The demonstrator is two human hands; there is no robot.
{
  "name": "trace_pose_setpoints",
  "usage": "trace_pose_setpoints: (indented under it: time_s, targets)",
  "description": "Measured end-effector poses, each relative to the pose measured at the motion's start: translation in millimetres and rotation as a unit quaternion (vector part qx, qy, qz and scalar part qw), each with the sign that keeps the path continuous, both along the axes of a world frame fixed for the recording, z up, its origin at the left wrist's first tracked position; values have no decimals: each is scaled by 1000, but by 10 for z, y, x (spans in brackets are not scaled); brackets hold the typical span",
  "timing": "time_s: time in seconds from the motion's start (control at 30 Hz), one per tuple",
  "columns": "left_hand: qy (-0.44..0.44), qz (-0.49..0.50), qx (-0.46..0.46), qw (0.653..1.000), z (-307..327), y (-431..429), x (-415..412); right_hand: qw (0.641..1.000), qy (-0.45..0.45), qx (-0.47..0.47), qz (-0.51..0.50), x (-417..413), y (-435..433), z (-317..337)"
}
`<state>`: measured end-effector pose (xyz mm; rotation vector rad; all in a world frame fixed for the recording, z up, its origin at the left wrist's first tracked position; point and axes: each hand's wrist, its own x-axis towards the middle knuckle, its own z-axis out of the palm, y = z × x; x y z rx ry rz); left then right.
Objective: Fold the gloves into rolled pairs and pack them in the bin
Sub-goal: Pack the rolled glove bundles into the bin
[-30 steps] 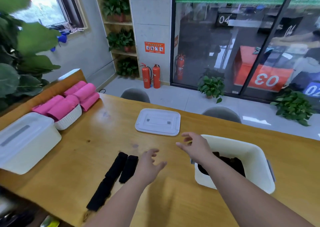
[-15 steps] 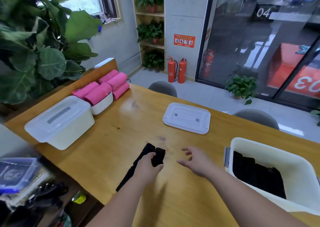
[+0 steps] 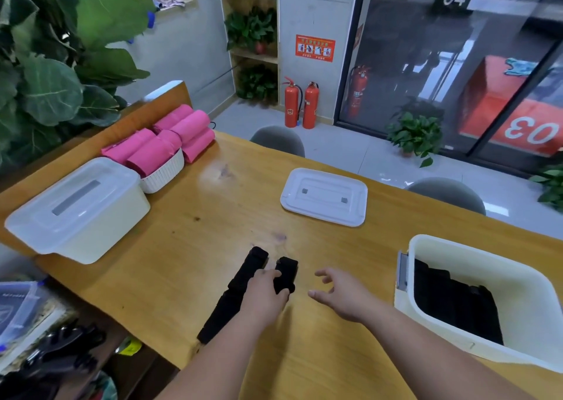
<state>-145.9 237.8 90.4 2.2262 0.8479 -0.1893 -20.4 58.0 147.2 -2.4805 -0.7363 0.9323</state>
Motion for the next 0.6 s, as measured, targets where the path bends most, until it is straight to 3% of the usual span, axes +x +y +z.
trace_pose_setpoints:
  time_s: [0.27,0.6]
  targets:
    - [8,5,4,1000,-91,-289,188,999,26,-32,-7,-15,-271,-71]
    - [89,6,0,996,-76,-432,377,998,37,-36,-29,-15,-497,-36]
